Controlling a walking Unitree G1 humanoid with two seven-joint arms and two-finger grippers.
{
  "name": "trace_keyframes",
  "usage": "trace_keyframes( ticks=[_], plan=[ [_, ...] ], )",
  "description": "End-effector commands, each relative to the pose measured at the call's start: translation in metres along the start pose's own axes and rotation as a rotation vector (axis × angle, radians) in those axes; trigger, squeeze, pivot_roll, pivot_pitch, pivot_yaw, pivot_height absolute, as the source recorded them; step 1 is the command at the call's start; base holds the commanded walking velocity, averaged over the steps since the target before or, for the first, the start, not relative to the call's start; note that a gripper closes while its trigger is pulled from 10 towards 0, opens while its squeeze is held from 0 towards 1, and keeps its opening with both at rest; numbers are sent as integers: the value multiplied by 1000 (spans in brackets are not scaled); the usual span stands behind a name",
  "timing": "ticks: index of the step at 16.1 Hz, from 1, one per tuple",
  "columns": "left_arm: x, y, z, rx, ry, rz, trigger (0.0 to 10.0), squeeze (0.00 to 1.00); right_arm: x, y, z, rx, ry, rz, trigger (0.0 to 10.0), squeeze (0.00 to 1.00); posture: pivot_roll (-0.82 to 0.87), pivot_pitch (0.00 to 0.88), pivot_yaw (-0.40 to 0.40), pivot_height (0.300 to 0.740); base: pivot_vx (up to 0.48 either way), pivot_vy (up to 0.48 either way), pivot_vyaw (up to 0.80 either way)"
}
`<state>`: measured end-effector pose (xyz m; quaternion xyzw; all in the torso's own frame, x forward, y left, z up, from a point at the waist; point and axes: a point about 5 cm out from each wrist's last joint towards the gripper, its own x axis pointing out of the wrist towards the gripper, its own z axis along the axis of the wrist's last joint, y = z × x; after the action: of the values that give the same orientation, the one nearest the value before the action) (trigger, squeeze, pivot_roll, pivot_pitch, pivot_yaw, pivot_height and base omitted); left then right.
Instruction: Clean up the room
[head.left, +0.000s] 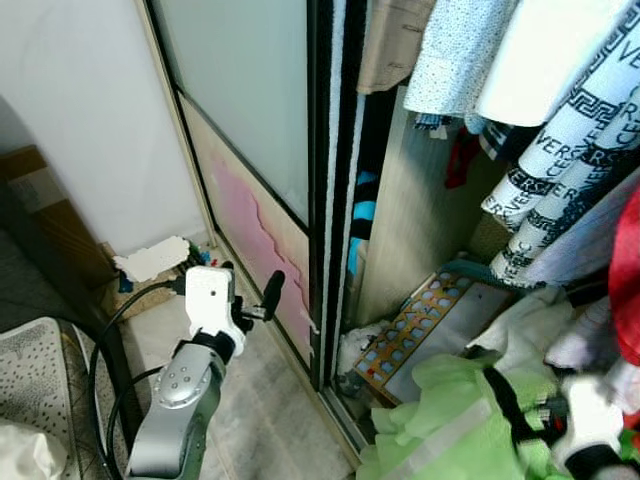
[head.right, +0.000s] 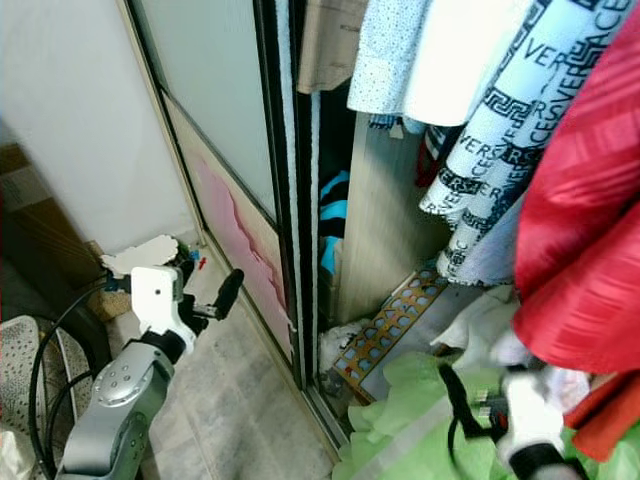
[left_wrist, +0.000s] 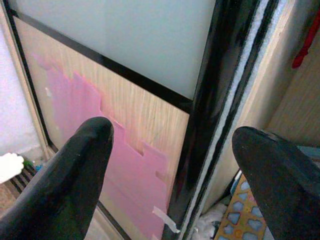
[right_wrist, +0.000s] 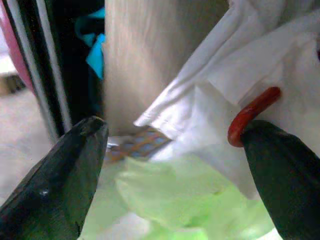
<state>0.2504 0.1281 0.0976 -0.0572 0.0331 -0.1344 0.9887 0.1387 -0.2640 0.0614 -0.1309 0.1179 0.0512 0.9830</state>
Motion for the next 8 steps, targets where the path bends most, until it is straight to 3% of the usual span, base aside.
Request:
trace_keyframes(
  ticks=[1, 5, 6, 8],
  plan=[
    [2, 0, 0, 10, -1, -9, 10000, 0, -1, 7, -9, -39, 26, 18, 10000, 0, -24, 0, 17, 740, 0, 0, 0],
    [3, 0, 0, 16, -4, -8, 10000, 0, 9, -4, 4, -125, -138, -10, 10000, 0, -23, 0, 19, 740, 0, 0, 0],
    [3, 0, 0, 16, -5, -9, 10000, 0, 10, -5, 6, -110, -161, -10, 10000, 0, -27, 0, 19, 740, 0, 0, 0],
    [3, 0, -1, 14, -5, -7, 10000, 0, 15, 4, 32, -86, -247, 38, 10000, 0, -31, 0, 21, 740, 0, 0, 0]
  ],
)
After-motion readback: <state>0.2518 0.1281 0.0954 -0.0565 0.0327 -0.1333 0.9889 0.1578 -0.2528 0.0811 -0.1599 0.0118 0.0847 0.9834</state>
